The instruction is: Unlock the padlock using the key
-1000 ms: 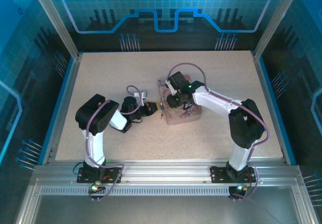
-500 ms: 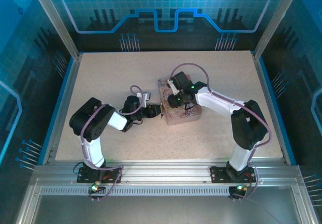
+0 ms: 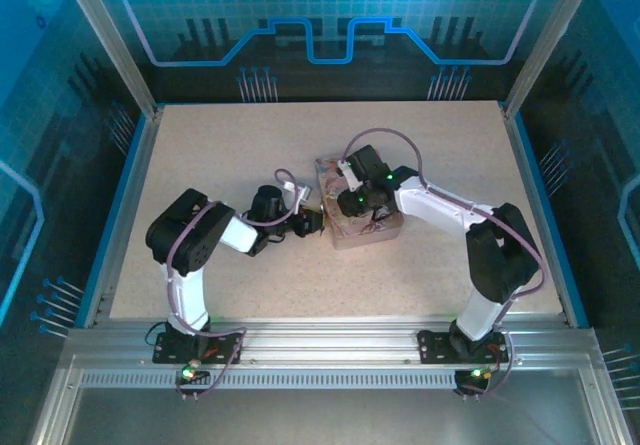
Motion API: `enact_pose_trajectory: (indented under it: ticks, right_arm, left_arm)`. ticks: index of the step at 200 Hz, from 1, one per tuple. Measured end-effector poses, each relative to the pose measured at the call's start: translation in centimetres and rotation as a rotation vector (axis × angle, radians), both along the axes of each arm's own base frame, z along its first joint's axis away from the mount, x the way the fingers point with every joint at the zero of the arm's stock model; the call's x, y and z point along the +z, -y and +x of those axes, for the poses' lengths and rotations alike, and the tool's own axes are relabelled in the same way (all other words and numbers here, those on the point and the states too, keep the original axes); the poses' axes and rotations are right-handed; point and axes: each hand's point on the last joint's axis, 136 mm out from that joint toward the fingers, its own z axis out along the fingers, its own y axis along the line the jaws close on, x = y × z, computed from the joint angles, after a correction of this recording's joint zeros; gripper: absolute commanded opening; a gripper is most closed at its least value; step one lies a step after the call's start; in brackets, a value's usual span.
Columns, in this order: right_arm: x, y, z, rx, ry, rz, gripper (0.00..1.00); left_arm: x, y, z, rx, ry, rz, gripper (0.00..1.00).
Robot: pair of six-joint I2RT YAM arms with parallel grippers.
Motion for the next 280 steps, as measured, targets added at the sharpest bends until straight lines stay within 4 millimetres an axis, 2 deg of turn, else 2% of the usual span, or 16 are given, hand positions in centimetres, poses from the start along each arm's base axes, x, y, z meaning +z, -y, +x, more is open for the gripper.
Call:
enact_pose_trajectory:
  ticks: [10,24,48,83,103,119,140,159,178,203,222,233,249,266,280]
  right_arm:
    - [0.1,0.1,-0.3,0.011,0.004,0.001,0.35]
    - [0.3,0.2,-0.7,0.026,0.008,0.004,0.34]
    - [1.2,0.4,-1.0,0.037,0.029,0.015,0.34]
    - [2.8,1.1,-2.0,0.028,0.070,0.024,0.34]
    - [3.9,1.3,-2.9,0.007,0.113,0.016,0.34]
    - [4.6,0.8,-3.9,-0.006,0.149,-0.003,0.37]
    - [4.3,-0.4,-5.3,-0.022,0.175,-0.055,0.40]
    - [3.2,0.1,-5.9,-0.094,0.169,-0.104,0.42]
    - [2.4,2.7,-6.4,-0.198,0.166,-0.114,0.41]
    - [2.3,7.3,-8.6,-0.320,0.161,-0.063,0.40]
    - [2.0,8.9,-10.4,-0.366,0.146,-0.015,0.39]
    - [1.0,9.4,-11.2,-0.386,0.118,-0.008,0.39]
    - [-1.6,10.0,-12.5,-0.401,0.048,-0.033,0.40]
    - [-3.7,10.6,-12.9,-0.421,-0.021,-0.064,0.40]
    - [-4.8,11.0,-12.2,-0.456,-0.059,-0.060,0.40]
  left_arm:
    - [0.1,0.1,-0.1,-0.016,0.010,-0.009,0.11]
    - [0.6,0.3,0.0,-0.037,0.042,-0.018,0.04]
    - [1.0,0.5,-0.3,-0.062,0.072,-0.025,0.01]
    - [0.2,0.0,-1.5,-0.063,0.059,-0.021,0.00]
    - [-0.3,-0.5,-2.1,-0.047,0.028,-0.015,0.20]
    - [0.0,-1.1,-1.4,-0.008,-0.023,-0.022,0.30]
    - [1.1,-2.3,1.1,0.061,-0.056,-0.033,0.41]
    - [2.8,-3.1,3.9,0.115,-0.081,-0.031,0.46]
    - [5.4,-3.5,7.3,0.152,-0.085,-0.027,0.49]
    - [10.2,-3.7,12.1,0.186,-0.050,-0.036,0.49]
    - [12.4,-3.5,15.2,0.200,-0.035,-0.039,0.49]
    - [12.8,-3.1,16.8,0.199,-0.039,-0.040,0.49]
    - [12.8,-2.2,19.0,0.181,-0.045,-0.047,0.49]
    - [11.3,-1.2,20.1,0.156,-0.079,-0.046,0.49]
    - [9.4,-0.3,20.2,0.127,-0.124,-0.044,0.48]
